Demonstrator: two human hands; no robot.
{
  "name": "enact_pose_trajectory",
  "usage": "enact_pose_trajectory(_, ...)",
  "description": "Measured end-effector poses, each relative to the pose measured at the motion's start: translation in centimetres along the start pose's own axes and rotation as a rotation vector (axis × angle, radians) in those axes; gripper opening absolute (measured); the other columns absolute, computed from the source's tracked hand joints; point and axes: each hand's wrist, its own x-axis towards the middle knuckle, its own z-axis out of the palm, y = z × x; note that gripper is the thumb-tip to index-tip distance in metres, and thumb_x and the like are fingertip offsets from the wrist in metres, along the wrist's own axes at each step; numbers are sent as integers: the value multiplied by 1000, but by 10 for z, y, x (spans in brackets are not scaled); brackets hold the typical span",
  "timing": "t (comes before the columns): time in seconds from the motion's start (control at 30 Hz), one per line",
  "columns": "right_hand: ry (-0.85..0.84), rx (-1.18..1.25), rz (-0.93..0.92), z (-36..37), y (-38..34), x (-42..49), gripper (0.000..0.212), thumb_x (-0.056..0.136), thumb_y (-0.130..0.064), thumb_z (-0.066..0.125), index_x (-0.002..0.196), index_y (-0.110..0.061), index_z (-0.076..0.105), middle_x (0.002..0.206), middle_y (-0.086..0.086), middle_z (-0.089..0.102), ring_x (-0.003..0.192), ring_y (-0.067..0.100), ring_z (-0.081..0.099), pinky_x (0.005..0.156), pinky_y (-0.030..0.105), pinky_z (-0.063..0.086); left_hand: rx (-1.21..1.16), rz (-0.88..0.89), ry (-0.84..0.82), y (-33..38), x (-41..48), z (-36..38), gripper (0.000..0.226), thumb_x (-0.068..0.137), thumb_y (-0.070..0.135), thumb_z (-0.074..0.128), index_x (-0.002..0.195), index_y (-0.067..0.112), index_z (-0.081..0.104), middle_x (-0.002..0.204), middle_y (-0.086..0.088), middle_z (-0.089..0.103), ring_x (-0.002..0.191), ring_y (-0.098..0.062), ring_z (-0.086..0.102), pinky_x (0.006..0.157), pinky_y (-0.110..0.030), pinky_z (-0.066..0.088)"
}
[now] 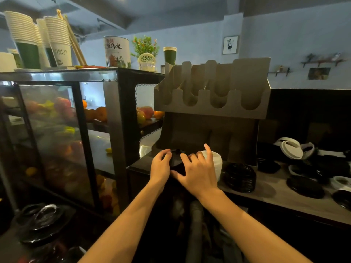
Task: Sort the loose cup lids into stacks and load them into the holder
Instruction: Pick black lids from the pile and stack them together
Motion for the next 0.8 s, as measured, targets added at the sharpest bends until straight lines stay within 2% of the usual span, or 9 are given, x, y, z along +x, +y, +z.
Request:
enact_pose_trajectory(0.1, -34, -71, -20, 1, -1, 0, 62, 84, -68, 57, 115, -16, 71, 91, 8, 75, 98, 28, 68, 119, 53, 14, 111, 9, -6, -6, 7, 3, 38, 107, 25, 47, 142, 15, 56, 137, -1, 59, 122, -11, 52, 95, -25, 39)
enact_pose_trajectory(0.2, -85, -87, -24, 4, -1, -2, 58, 85, -64, 59, 108, -13, 74, 92, 10, 75, 106, 30, 66, 120, 55, 10, 213, -2, -48, -11, 11, 5, 39, 106, 26, 49, 142, 15, 55, 138, -3, 60, 125, -16, 55, 97, -26, 41)
enact_pose_trajectory(0.23, -103, -82, -26, 5, -1, -3, 55, 86, -63, 58, 102, -13, 75, 95, 10, 75, 110, 31, 65, 120, 55, 8, 255, -4, -72, -12, 12, 5, 38, 105, 26, 51, 141, 15, 56, 134, -2, 62, 121, -16, 58, 94, -25, 43)
enact_pose_trajectory(0.33, -139, -67, -13, 6, -1, -4, 49, 89, -58, 57, 91, -14, 78, 99, 10, 75, 114, 30, 63, 119, 56, 8, 294, -35, -114, -13, 16, 6, 33, 101, 25, 58, 132, 16, 61, 111, 4, 65, 94, -4, 60, 71, -18, 43)
enact_pose_trajectory(0.47, -138, -48, -21, 7, -2, -4, 41, 89, -53, 60, 93, -16, 77, 95, 7, 75, 112, 30, 63, 120, 55, 6, 264, -47, -89, -14, 18, 4, 33, 96, 24, 65, 129, 18, 64, 117, 1, 65, 103, -11, 60, 79, -23, 45)
enact_pose_trajectory(0.57, -147, -41, -16, 7, -2, -5, 39, 89, -51, 60, 95, -16, 77, 96, 7, 75, 112, 30, 63, 120, 54, 3, 289, -35, -105, -13, 17, 4, 35, 96, 27, 67, 129, 19, 64, 118, 2, 65, 103, -11, 61, 77, -21, 45)
enact_pose_trajectory(0.67, -140, -31, -19, 5, 1, -6, 36, 87, -49, 64, 94, -17, 77, 95, 6, 76, 111, 29, 64, 120, 54, 4, 274, -33, -114, -11, 15, 4, 34, 95, 27, 69, 128, 19, 63, 116, 2, 65, 105, -12, 62, 86, -25, 51)
enact_pose_trajectory(0.7, -137, -29, -27, 4, 2, -6, 35, 86, -49, 65, 93, -17, 77, 94, 5, 76, 110, 28, 64, 120, 54, 5, 279, -28, -113, -12, 15, 5, 33, 95, 27, 69, 127, 19, 64, 113, 4, 65, 103, -10, 62, 86, -24, 51)
enact_pose_trajectory(0.8, -132, -19, -58, 1, 6, -7, 30, 84, -44, 68, 95, -18, 77, 94, 4, 76, 110, 27, 64, 120, 55, 3, 287, -20, -120, -12, 13, 7, 22, 98, 26, 63, 120, 21, 65, 107, 6, 65, 93, -3, 59, 73, -17, 45)
